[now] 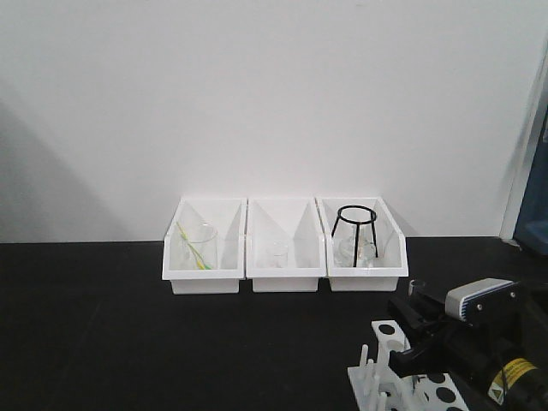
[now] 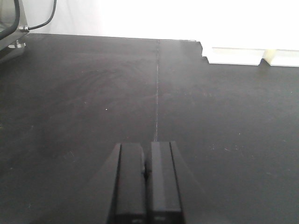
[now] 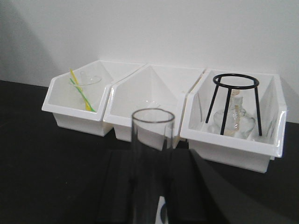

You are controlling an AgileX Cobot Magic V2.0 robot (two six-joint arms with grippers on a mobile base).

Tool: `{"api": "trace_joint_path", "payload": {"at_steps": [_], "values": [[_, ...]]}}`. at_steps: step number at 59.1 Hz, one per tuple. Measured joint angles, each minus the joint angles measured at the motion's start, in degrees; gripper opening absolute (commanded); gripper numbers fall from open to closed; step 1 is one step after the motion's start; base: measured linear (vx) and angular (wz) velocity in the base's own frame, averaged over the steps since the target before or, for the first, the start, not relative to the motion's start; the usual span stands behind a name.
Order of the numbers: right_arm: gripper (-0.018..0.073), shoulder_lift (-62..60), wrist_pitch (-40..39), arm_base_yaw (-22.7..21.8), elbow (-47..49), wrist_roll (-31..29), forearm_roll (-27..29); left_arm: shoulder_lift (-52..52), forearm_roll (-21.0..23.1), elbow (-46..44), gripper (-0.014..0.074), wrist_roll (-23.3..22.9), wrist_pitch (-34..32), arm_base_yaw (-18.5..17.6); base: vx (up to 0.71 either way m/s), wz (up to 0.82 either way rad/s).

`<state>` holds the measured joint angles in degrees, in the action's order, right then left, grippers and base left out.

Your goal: Flip and reinsert test tube from rack

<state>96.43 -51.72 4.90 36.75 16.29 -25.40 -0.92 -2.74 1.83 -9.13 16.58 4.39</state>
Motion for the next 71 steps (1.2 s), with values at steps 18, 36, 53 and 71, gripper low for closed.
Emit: {"api": "trace_joint_path", "payload": {"at_steps": [18, 36, 53, 71], "values": [[0.0034, 4.52, -3.69, 0.00, 0.00, 0.00, -1.51, 0.00, 0.00, 0.00, -0.0006, 0.00, 0.00, 0.00, 0.00, 0.00], [0.0130, 4.64, -1.44, 0.00, 0.00, 0.00, -1.86, 0.00, 0.00, 0.00, -0.0006, 0.00, 0.00, 0.00, 0.00, 0.00], [0.0298, 4.64, -1.09, 0.00, 0.00, 0.00, -2.78, 0.00, 0.00, 0.00, -0.0006, 0.00, 0.00, 0.00, 0.00, 0.00], [0.0340, 4.64, -1.09, 0.00, 0.00, 0.00, -2.78, 0.00, 0.00, 0.00, -0.0006, 0.00, 0.00, 0.00, 0.00, 0.00]]}}
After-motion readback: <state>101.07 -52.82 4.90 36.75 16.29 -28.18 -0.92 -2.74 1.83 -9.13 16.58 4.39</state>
